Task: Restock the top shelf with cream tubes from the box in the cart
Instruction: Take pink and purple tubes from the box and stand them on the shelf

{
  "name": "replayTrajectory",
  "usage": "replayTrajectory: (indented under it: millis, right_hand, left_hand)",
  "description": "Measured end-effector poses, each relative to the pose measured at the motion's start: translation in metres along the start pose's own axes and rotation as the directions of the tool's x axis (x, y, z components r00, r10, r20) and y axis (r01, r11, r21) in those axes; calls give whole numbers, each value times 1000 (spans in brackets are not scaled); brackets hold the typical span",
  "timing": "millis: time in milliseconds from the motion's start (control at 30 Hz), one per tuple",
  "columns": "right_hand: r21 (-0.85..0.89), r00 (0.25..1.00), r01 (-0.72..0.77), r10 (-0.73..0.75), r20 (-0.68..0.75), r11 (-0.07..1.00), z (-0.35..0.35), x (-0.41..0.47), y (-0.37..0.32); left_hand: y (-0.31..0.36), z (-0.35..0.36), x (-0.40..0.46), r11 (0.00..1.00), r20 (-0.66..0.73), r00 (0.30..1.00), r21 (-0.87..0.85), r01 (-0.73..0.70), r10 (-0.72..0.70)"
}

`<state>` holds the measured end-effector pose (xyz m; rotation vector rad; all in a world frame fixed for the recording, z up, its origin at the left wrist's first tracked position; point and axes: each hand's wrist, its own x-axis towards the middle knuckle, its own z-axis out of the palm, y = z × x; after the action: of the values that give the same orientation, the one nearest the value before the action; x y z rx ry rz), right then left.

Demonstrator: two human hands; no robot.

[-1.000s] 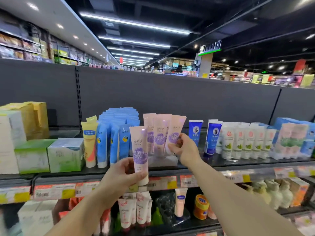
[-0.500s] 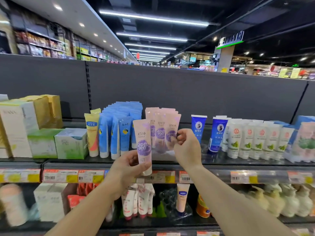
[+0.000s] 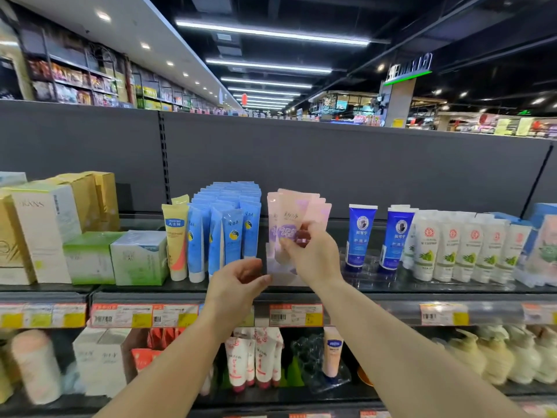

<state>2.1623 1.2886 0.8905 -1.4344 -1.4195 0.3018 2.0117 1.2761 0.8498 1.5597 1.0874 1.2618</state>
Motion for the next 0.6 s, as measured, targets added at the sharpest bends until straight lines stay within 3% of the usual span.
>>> replayTrajectory:
  millis: [267, 600]
  right_hand:
    - [-180, 997, -48, 37, -63, 983, 22, -2, 11]
    - [-190, 990, -130, 115, -84, 973, 32, -3, 11]
  left_hand:
    - [2, -11, 1, 999, 40, 999, 50, -5, 3]
    - [2, -19, 8, 1000, 122, 992, 23, -2, -1]
